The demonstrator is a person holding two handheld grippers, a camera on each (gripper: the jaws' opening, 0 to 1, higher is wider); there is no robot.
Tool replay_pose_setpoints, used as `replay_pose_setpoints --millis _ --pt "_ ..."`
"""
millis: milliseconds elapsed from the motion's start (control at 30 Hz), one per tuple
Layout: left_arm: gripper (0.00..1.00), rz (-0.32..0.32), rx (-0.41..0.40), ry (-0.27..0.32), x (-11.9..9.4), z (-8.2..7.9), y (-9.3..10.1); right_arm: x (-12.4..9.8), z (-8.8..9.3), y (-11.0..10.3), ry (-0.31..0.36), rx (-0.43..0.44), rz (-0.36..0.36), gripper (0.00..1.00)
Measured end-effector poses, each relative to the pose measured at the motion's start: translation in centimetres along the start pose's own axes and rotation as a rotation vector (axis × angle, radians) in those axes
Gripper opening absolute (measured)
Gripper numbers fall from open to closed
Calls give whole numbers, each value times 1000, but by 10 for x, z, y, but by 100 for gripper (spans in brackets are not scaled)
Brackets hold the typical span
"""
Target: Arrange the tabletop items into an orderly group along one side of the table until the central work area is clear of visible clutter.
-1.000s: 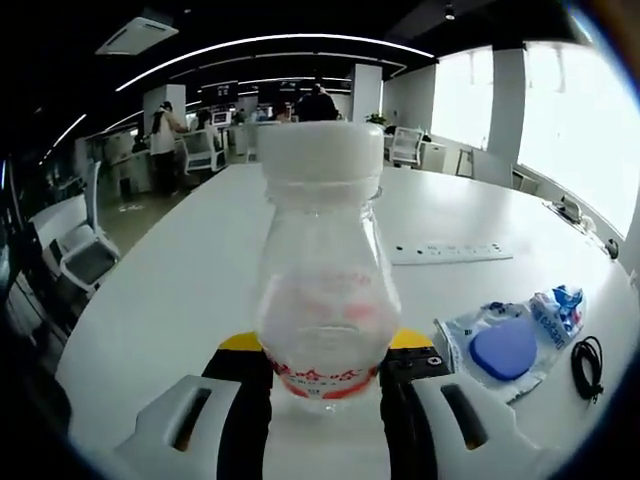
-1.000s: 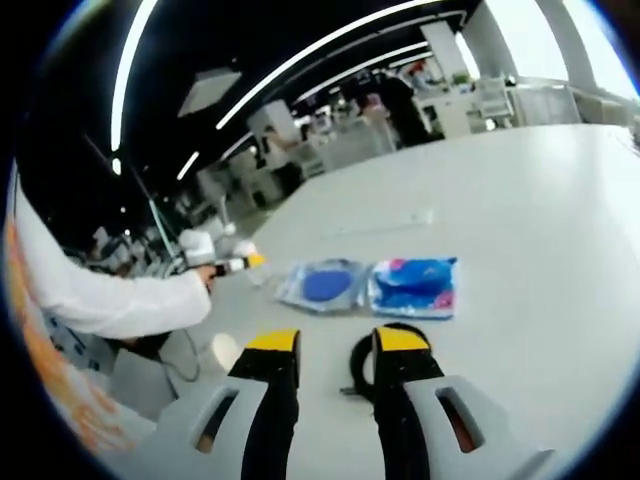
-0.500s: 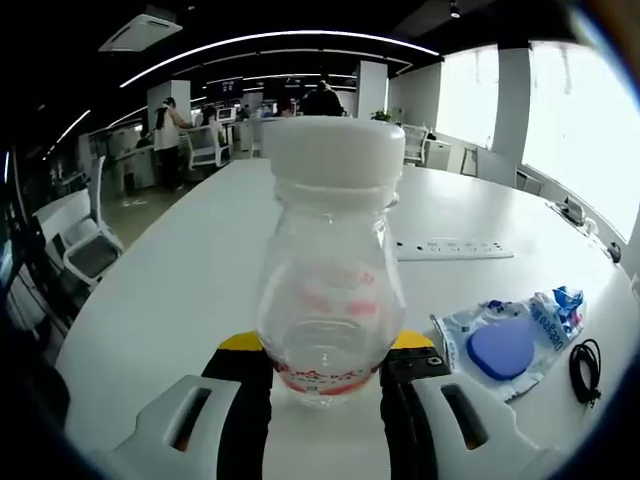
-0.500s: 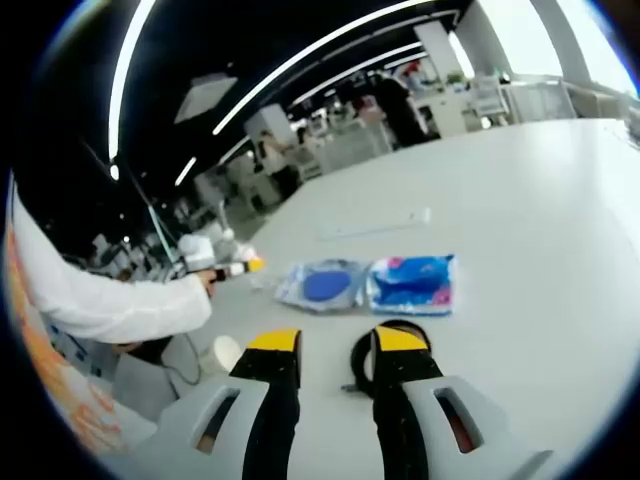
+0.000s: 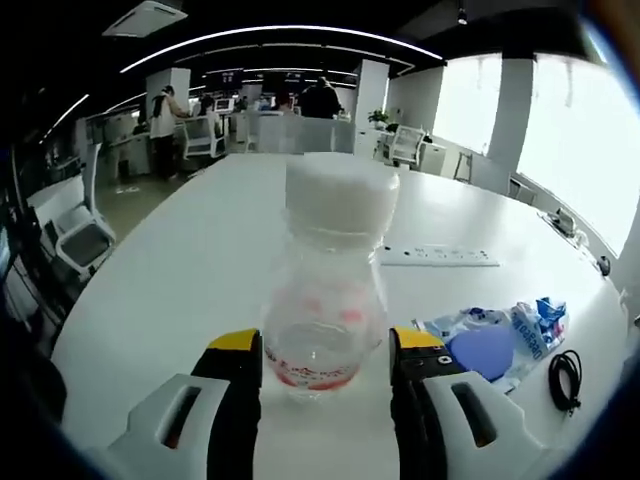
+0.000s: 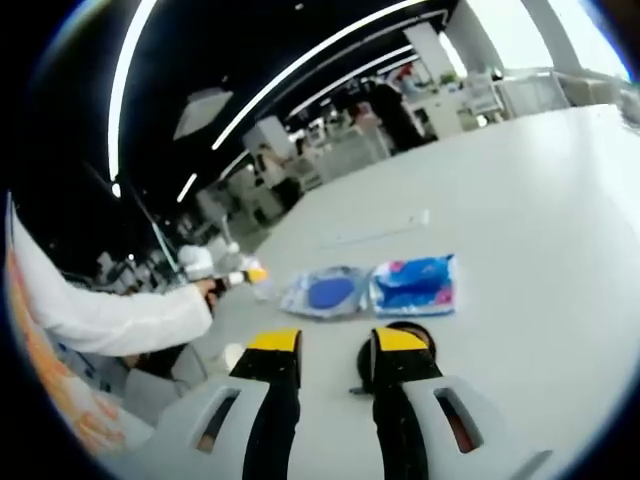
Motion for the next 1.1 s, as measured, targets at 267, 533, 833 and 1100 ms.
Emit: replay_pose_setpoints --millis 267,533,833,1100 --pt "63 24 20 19 -37 -4 -4 -4 5 0 25 24 -18 26" --pt "73 72 88 34 -76 -8 5 -9 11 4 42 48 -29 27" --pt "82 143 176 4 -133 23 30 -15 19 11 59 94 -31 27" --pt "82 105 109 -25 -176 65 48 -17 24 16 64 116 -39 27"
Point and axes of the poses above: the point that each gripper's makers call its tool centre point, and the gripper's own axes: x roughly forward along the fingers, y roughly to its right, z roughly out of its underside, the point moved 3 cm from there along -x, roughly backward along the fingers, and after that the axes turned 1 degree about z, right-handed, at the moved point
